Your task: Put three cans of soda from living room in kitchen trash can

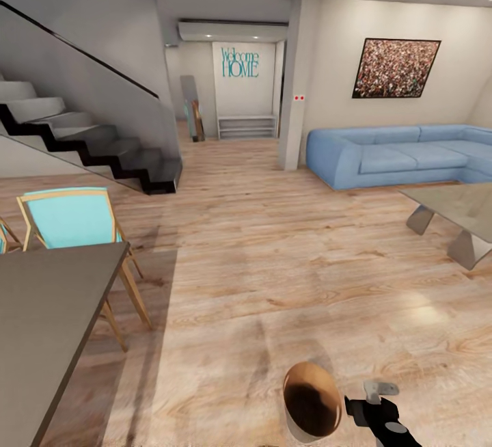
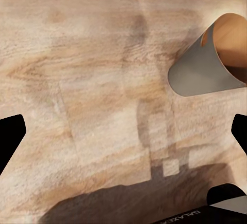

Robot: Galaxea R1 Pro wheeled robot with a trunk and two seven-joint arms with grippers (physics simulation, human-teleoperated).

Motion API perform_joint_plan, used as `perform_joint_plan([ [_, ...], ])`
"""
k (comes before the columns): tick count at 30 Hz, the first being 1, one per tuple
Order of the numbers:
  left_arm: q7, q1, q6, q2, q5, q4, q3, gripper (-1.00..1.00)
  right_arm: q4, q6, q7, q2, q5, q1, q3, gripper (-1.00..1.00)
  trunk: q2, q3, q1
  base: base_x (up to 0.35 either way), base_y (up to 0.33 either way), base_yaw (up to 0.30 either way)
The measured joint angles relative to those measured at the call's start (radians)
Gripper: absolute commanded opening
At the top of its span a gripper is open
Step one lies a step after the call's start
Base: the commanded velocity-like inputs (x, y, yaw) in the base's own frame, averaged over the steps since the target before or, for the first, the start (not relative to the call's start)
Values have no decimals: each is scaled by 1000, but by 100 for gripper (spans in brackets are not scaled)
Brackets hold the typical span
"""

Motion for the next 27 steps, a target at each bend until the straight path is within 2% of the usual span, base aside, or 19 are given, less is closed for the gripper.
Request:
perform_joint_plan([
  [7, 0, 0, 0, 0, 0, 0, 0, 100, 0, 0, 0, 0, 0, 0, 0, 100, -49, -33, 27, 0, 0, 0],
  [9, 0, 0, 0, 0, 0, 0, -1, 100, 0, 0, 0, 0, 0, 0, 0, 100, -49, -36, 27, 0, 0, 0],
  [16, 0, 0, 0, 0, 0, 0, 0, 100, 0, 0, 0, 0, 0, 0, 0, 100, -49, -42, 27, 6, 0, 0],
  [27, 0, 0, 2, 0, 0, 0, 0, 100, 0, -1, 0, 0, 0, 0, 0, 100, -49, -43, 27, 184, 0, 0],
])
